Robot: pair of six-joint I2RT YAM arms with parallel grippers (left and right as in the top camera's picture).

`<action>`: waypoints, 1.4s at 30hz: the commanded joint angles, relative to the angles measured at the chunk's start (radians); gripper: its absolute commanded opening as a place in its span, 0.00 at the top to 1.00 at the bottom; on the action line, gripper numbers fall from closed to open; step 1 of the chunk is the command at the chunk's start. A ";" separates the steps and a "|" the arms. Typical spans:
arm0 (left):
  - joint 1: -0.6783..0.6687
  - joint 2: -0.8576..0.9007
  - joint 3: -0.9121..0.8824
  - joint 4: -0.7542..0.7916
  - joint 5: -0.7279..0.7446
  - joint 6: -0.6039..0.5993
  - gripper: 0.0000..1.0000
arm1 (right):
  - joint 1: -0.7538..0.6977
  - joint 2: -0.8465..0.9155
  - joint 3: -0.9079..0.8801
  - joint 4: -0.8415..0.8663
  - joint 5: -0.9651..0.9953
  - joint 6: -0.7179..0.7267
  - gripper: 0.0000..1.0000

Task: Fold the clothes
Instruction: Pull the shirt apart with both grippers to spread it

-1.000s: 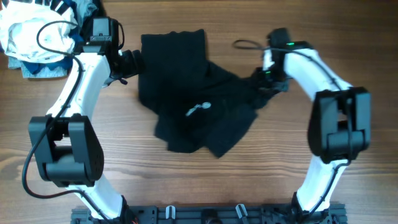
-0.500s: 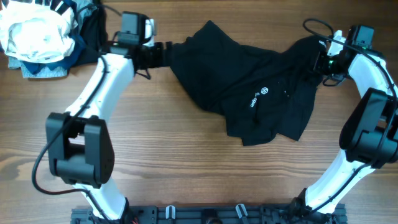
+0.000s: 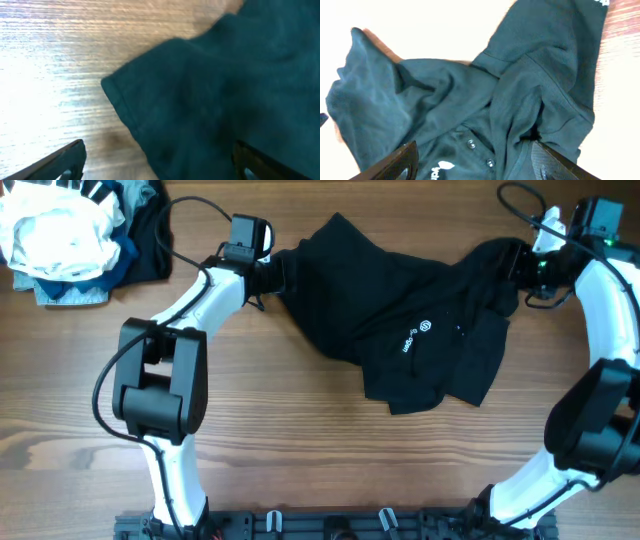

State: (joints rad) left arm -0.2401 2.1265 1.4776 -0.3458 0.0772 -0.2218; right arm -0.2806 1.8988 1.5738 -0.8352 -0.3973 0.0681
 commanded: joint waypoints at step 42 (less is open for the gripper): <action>0.273 -0.227 0.015 -0.370 -0.124 -0.205 0.96 | 0.173 -0.128 -0.188 -0.328 0.201 0.149 0.53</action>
State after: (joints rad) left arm -0.0051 1.9812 1.4921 -0.6743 -0.0170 -0.3946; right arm -0.1074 1.7874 1.4788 -1.1999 -0.2405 0.2115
